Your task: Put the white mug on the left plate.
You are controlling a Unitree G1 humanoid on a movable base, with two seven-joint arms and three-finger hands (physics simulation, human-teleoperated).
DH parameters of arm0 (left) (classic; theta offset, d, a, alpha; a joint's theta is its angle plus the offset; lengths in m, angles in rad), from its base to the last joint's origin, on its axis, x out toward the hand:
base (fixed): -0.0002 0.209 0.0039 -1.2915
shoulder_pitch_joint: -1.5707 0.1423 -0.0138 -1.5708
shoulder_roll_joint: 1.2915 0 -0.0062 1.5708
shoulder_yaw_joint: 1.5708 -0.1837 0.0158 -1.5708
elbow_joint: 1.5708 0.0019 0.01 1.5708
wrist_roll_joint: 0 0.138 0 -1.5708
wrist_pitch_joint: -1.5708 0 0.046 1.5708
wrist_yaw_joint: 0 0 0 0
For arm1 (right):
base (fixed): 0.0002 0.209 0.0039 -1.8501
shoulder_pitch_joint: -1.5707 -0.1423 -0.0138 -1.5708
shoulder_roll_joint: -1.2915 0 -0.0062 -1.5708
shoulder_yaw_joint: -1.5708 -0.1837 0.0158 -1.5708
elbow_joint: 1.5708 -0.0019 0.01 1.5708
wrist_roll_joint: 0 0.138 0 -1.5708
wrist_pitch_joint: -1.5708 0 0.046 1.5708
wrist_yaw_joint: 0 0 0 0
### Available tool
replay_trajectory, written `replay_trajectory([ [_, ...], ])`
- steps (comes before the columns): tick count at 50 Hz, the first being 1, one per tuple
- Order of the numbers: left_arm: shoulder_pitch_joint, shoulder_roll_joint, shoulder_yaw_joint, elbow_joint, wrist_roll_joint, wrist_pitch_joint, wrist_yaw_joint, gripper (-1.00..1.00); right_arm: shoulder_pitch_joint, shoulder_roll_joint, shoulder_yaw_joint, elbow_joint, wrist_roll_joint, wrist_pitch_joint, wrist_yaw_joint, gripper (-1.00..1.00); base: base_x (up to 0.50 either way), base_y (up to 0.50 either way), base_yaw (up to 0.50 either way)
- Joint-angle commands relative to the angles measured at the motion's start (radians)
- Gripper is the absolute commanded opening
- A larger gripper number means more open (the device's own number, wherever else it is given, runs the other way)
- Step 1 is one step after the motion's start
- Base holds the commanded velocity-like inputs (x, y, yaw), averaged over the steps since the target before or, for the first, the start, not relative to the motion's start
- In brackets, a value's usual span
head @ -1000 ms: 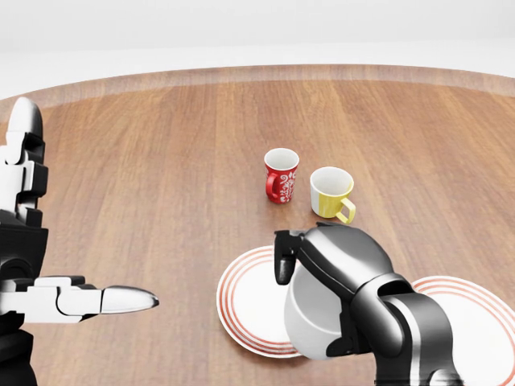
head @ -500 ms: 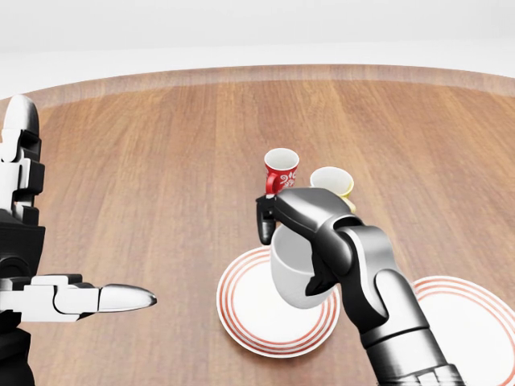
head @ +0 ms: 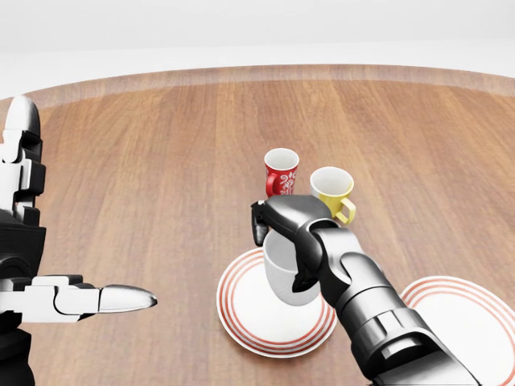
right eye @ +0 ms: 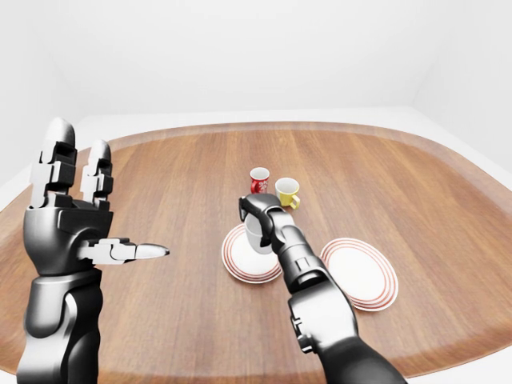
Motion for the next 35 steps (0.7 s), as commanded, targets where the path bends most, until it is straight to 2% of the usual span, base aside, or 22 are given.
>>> replay_trajectory([
  [1,0.001,-0.001,-0.002,0.003,0.001,0.000,-0.001,1.00,-0.062,0.016,-0.004,0.164,0.021,0.000,-0.121,-1.00,0.00,0.00,0.00],
  [19,0.005,-0.003,-0.006,0.003,0.003,0.000,-0.002,1.00,-0.066,0.040,-0.015,0.186,0.082,0.000,-0.162,-1.00,0.00,0.00,0.00],
  [35,0.004,-0.003,-0.007,-0.003,0.003,0.000,-0.001,1.00,-0.029,0.041,-0.007,0.205,0.070,0.000,-0.193,-1.00,0.00,0.00,0.00],
])
